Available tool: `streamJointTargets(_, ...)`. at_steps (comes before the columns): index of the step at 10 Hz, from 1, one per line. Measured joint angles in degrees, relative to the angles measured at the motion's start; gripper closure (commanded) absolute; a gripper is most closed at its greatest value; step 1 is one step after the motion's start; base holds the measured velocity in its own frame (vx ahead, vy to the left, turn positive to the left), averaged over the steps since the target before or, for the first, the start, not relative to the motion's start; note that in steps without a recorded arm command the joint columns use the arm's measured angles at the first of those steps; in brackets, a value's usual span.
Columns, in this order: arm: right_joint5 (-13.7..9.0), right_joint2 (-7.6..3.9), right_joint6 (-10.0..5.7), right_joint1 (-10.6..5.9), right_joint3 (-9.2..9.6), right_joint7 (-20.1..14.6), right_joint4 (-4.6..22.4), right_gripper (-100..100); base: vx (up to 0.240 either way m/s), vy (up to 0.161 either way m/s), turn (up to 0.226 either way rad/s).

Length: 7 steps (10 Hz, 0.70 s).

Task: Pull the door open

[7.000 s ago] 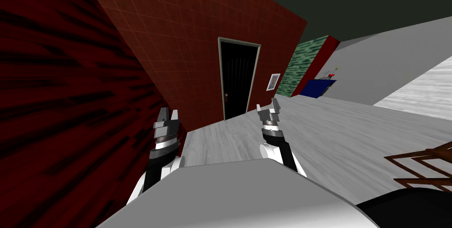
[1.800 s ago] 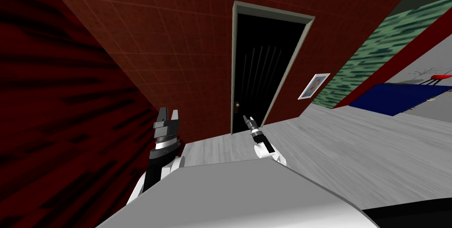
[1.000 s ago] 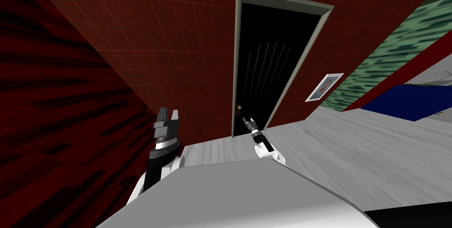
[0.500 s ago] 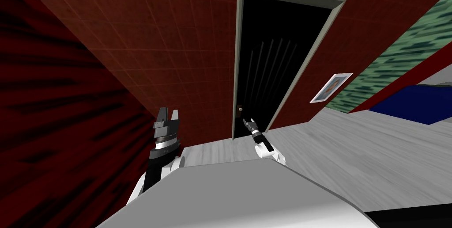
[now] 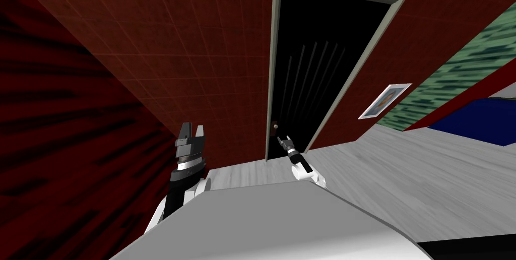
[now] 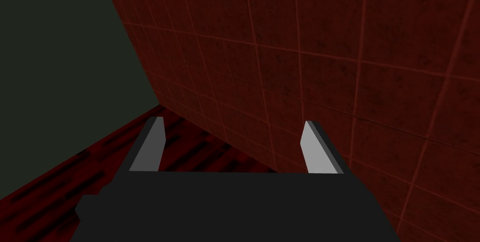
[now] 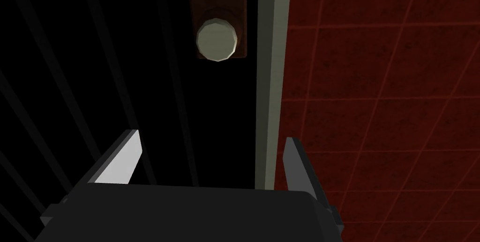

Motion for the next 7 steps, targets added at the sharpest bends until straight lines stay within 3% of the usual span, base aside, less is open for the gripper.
streamJointTargets(3,-0.57,-0.69,-0.1,-0.64,0.38,3.11,1.87,-100,0.062,-0.011,0.018)
streamJointTargets(4,-0.59,-0.73,-0.15,-0.67,0.4,3.28,1.96,-100,0.072,0.024,0.247)
streamJointTargets(5,-0.67,-0.65,-0.23,-1.13,-0.51,3.21,2.94,-100,0.133,0.043,0.36)
streamJointTargets(7,-1.13,-1.35,-0.76,-2.29,-3.01,2.42,5.64,-100,0.116,0.037,0.128)
